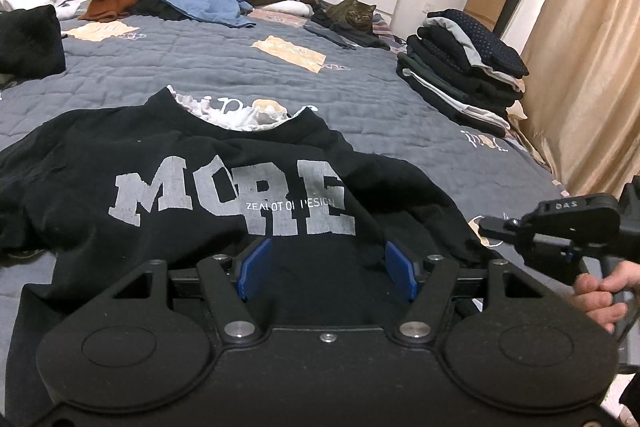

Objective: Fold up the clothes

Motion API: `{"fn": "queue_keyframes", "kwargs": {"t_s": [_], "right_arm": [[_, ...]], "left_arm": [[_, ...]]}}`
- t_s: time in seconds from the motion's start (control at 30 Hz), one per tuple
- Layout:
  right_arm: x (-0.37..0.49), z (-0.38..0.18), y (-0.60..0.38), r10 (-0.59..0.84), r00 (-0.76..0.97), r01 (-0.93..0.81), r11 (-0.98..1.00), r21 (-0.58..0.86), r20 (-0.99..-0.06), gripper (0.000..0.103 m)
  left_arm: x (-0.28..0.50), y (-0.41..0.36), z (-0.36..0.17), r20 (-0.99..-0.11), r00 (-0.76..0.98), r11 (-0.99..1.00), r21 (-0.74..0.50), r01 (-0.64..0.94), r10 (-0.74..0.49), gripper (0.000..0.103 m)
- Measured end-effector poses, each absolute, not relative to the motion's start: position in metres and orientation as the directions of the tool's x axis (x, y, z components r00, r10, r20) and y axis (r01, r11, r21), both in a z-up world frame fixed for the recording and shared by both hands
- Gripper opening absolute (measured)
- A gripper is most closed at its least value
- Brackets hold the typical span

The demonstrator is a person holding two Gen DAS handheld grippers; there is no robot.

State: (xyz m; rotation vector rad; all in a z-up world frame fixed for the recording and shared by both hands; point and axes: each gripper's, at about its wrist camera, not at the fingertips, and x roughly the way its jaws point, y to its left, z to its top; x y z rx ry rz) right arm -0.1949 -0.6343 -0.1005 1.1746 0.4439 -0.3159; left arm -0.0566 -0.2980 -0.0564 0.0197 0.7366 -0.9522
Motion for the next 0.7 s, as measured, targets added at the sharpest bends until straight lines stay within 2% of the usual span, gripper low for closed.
{"fn": "queue_keyframes", "kwargs": {"t_s": [0.13,0.2,0.23,0.27,0.5,0.7], "right_arm": [[-0.198,-0.096,-0.623,0.046,0.867,0.443,0.389,0.808,-0.497,0.009],[-0.197,-0.097,-0.616,0.072,0.863,0.438,0.387,0.811,-0.5,0.021],[-0.196,-0.097,-0.613,0.08,0.861,0.438,0.387,0.812,-0.502,0.034],[-0.196,-0.097,-0.611,0.084,0.857,0.442,0.385,0.81,-0.508,0.044],[-0.186,-0.102,-0.601,0.14,0.807,0.488,0.388,0.782,-0.574,0.05],[-0.188,-0.111,-0.601,0.176,0.808,0.491,0.324,0.808,-0.562,0.053]], "left_arm": [[-0.056,-0.298,-0.056,-0.578,0.353,0.595,-0.303,0.744,-0.736,0.062],[-0.057,-0.298,-0.056,-0.577,0.352,0.594,-0.305,0.745,-0.737,0.062],[-0.057,-0.298,-0.055,-0.577,0.351,0.593,-0.306,0.745,-0.738,0.062],[-0.057,-0.298,-0.055,-0.576,0.35,0.592,-0.306,0.745,-0.738,0.062],[-0.058,-0.3,-0.056,-0.581,0.348,0.592,-0.304,0.746,-0.736,0.063],[-0.06,-0.301,-0.057,-0.583,0.347,0.589,-0.296,0.752,-0.735,0.063]]}}
